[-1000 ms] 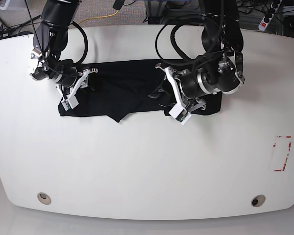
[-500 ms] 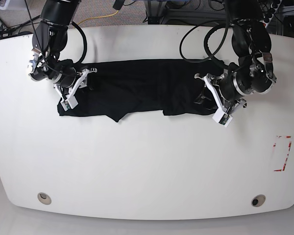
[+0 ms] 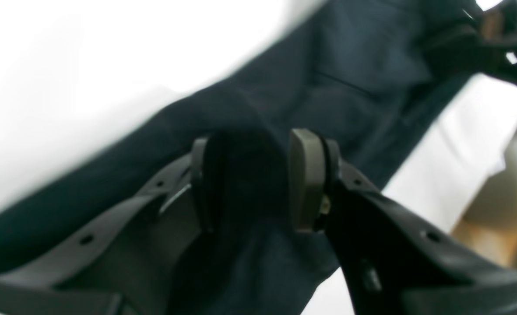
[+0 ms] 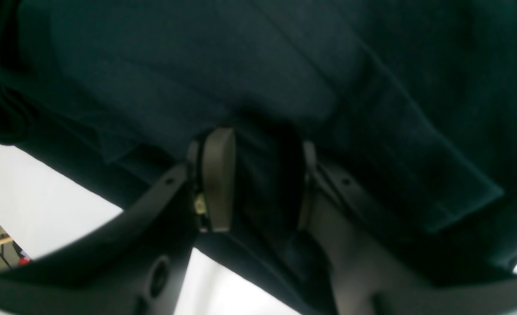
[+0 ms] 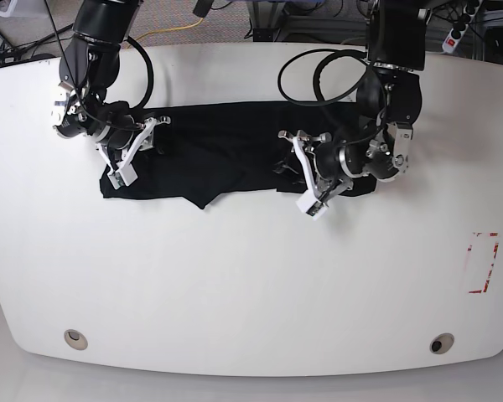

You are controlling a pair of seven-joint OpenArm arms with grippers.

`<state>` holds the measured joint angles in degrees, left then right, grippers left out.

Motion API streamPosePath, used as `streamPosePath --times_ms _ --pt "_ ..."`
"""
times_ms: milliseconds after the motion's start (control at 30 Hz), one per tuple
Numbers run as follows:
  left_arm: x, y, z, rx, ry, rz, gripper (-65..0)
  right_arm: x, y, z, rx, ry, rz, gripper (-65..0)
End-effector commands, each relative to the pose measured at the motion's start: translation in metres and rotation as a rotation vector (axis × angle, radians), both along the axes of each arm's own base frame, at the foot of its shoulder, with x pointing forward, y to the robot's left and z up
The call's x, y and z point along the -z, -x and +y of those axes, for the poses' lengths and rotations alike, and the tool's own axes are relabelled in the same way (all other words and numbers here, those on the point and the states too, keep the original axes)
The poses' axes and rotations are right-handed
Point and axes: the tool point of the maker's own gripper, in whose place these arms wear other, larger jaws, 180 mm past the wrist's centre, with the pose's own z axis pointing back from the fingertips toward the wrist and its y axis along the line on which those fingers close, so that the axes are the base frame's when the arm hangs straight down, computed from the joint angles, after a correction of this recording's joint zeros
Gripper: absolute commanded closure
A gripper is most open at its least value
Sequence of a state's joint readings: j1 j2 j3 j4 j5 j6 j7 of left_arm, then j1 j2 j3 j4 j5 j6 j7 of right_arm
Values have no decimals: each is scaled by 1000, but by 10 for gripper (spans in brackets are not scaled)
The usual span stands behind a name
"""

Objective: Fold the T-shirt properly
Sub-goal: 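Grasp the strip's middle with the left gripper and fold it toward the right gripper, then move the left gripper back to the strip's end and grasp it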

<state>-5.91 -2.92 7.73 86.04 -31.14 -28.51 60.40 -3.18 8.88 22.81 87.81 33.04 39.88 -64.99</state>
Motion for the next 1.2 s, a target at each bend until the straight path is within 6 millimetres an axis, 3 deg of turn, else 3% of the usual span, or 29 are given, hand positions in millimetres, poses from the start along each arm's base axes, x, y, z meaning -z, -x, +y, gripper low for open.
streamPosePath --times_ms 0,133,233,367,533,600,700,967,1033,1167 --pt "2 -13 -3 4 -16 -20 -229 -12 -10 -2 0 0 -45 -192" --pt "16 -11 -13 11 -9 9 -229 -12 -10 -2 0 0 -45 -192" --pt "12 -12 -17 21 0 -5 -229 -11 -9 -2 0 1 -45 -192" --pt "-32 -26 -21 29 19 -146 -229 -12 -10 -2 0 1 -46 -192" --pt "-70 -22 -19 65 -20 -252 -229 -12 -10 -3 -1 2 -47 -192" --pt "-75 -17 -6 42 -44 -259 -229 -13 -10 -3 -1 2 -48 -192" --pt "-74 -13 32 -47 -86 -258 -229 -13 -10 -4 4 4 -49 -193" --pt "-49 11 113 -99 -211 -248 -224 -16 -15 -5 7 3 -59 -193" --pt "-46 15 127 -137 -219 -238 -218 -16 -15 -5 7 3 -59 -193" --pt "-38 19 130 -156 -203 -220 -132 -16 -15 -5 7 2 -59 -193"
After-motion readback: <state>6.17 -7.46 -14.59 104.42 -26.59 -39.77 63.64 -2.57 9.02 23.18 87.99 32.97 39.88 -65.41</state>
